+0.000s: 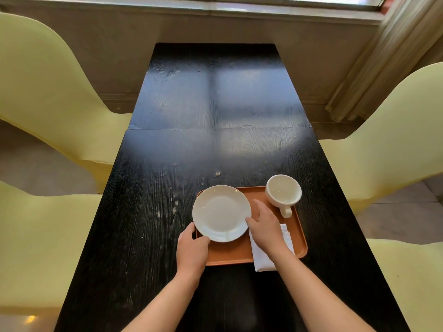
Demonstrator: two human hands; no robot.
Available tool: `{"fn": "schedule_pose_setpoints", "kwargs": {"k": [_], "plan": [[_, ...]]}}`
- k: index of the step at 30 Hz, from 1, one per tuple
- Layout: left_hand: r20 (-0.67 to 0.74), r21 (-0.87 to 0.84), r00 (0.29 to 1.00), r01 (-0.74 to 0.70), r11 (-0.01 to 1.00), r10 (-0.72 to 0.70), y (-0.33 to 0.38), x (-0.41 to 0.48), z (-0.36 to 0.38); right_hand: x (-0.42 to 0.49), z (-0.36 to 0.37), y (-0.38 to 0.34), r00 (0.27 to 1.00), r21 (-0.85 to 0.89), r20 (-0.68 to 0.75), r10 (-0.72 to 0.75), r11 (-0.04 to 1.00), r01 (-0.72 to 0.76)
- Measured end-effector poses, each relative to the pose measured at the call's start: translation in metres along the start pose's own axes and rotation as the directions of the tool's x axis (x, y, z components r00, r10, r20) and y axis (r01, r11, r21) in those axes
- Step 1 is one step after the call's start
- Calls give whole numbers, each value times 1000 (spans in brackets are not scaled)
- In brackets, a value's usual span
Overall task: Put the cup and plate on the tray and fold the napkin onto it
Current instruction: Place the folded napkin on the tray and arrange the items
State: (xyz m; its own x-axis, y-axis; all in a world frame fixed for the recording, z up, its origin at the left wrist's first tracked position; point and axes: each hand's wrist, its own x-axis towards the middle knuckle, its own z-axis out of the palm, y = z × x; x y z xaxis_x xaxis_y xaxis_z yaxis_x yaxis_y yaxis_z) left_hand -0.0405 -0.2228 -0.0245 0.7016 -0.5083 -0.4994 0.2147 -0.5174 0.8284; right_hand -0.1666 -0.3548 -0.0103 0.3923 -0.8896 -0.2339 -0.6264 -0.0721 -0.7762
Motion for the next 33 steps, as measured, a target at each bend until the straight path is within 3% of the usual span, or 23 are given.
{"fn": "schedule_pose_setpoints", "kwargs": {"k": [4,8,12,15,19,22,26,30,33], "plan": [[-46,196,991,-113,974,124,-13,-23,-1,-48,-24,30,978,-12,-209,-8,1000,5],[179,394,939,-343,853,295,-25,-41,10,-62,-48,69,933,-100,-329,145,977,-187],[355,532,895,-432,728,271,-23,-52,41,-40,-55,79,949,-310,-214,231,905,-290],[326,614,917,-389,687,229,-17,-56,65,-22,-55,74,934,-403,-143,329,842,-358],[304,640,939,-326,696,161,-6,-53,89,-6,-58,69,899,-362,-71,431,829,-426],[280,560,955,-245,792,98,-4,-49,99,-2,-63,72,873,-207,-6,488,853,-478],[227,204,973,-85,975,37,1,-47,105,-17,-69,90,845,109,-51,532,844,-524],[168,-125,973,179,976,-157,8,-44,117,-34,-60,103,757,501,-124,642,699,-510],[156,-107,976,167,980,-149,4,-42,122,-39,-49,101,765,588,-47,642,637,-498]]}}
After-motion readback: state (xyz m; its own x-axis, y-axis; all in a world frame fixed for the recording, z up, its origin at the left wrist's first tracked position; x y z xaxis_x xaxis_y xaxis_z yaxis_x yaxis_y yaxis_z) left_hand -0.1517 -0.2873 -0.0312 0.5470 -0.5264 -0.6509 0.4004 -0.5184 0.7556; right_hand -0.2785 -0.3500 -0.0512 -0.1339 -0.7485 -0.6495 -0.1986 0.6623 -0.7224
